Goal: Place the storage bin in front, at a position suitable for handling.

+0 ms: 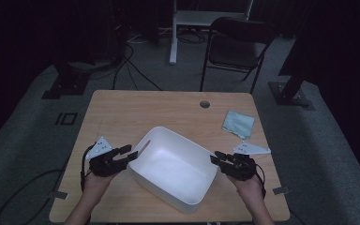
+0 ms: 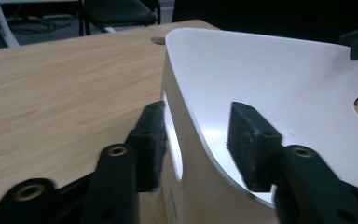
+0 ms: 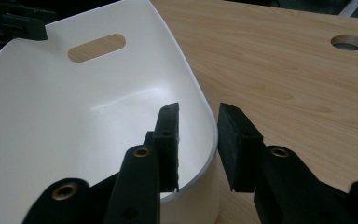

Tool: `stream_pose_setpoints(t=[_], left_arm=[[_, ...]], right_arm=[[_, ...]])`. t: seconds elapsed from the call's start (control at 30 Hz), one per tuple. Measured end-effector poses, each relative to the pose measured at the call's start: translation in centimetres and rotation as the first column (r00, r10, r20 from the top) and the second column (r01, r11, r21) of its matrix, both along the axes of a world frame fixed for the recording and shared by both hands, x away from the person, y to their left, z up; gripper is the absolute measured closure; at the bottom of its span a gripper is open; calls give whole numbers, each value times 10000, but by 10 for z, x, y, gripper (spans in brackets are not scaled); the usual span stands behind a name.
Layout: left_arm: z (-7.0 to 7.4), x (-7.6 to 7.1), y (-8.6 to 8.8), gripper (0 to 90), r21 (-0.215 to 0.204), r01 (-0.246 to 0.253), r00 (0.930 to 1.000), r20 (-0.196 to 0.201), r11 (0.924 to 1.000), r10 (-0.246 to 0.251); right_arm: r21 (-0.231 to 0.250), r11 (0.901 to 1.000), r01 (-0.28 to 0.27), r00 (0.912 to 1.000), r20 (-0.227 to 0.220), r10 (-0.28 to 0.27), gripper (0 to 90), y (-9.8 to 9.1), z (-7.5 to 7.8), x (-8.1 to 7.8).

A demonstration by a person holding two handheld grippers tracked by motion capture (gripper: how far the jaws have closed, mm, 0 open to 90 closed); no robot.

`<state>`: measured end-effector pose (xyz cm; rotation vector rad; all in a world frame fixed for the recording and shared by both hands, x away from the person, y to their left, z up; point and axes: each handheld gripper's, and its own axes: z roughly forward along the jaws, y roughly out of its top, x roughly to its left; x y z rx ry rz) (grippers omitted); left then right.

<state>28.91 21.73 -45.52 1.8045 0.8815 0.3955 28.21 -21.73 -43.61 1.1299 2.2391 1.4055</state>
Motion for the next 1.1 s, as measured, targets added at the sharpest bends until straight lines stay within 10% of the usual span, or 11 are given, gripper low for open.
stream_pose_setpoints(t=[0.3, 1.1], left_arm=[[2, -1, -10, 732, 517, -121, 9999, -101, 9986, 126], [-3, -16, -9, 756, 408, -995, 9950, 13, 9942, 995]], right_arm=[[-507, 9986, 143, 9998, 148, -135, 793, 2, -1, 0], [-535, 9984, -203, 9994, 269, 218, 850, 6, 0, 18]])
